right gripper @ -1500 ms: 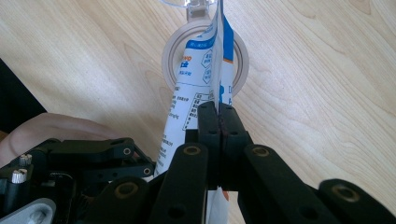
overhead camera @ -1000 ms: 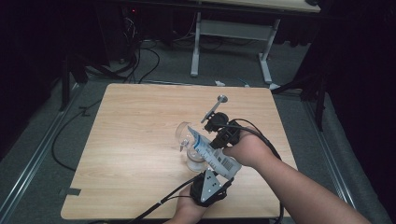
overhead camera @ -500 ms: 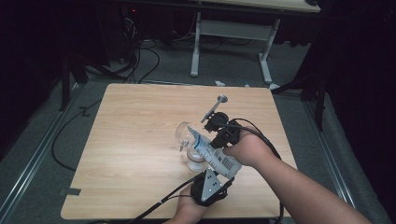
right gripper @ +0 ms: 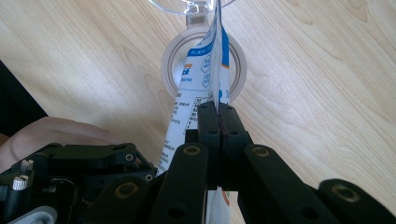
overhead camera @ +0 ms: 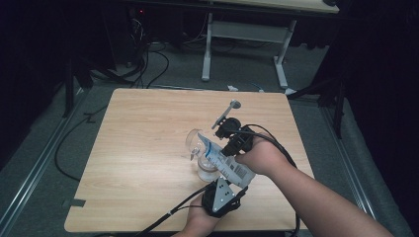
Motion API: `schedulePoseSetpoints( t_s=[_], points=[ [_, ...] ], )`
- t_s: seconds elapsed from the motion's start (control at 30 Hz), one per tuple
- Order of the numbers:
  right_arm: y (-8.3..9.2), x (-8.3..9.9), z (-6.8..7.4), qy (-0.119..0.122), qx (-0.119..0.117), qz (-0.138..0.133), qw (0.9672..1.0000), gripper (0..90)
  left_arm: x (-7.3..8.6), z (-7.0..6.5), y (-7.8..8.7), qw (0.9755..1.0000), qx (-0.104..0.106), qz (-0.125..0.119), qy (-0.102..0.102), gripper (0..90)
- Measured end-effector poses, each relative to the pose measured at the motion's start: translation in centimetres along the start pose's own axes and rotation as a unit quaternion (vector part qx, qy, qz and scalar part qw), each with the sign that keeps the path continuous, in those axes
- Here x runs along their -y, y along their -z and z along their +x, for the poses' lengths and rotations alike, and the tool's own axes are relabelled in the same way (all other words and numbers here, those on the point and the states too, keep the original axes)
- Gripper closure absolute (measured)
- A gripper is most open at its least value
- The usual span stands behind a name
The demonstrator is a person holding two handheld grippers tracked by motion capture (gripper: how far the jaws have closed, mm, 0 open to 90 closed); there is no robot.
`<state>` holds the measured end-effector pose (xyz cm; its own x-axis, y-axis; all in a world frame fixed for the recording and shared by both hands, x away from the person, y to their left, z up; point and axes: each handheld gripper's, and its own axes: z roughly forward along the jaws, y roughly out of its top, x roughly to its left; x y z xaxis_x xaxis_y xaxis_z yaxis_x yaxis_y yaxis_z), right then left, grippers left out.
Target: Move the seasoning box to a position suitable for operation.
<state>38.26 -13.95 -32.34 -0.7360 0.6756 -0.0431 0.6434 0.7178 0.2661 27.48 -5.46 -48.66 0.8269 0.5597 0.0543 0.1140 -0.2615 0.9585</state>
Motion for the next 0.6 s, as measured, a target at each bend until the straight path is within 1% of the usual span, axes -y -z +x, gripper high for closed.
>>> schedulePoseSetpoints(
  t_s=[0.6],
  points=[
    [0.29, -0.23, 0.08, 0.004, 0.005, -0.003, 1.0, 90.0, -0.23, 0.11, -0.01, 1.0, -0.002, -0.005, 0.001, 56.1]
  ],
)
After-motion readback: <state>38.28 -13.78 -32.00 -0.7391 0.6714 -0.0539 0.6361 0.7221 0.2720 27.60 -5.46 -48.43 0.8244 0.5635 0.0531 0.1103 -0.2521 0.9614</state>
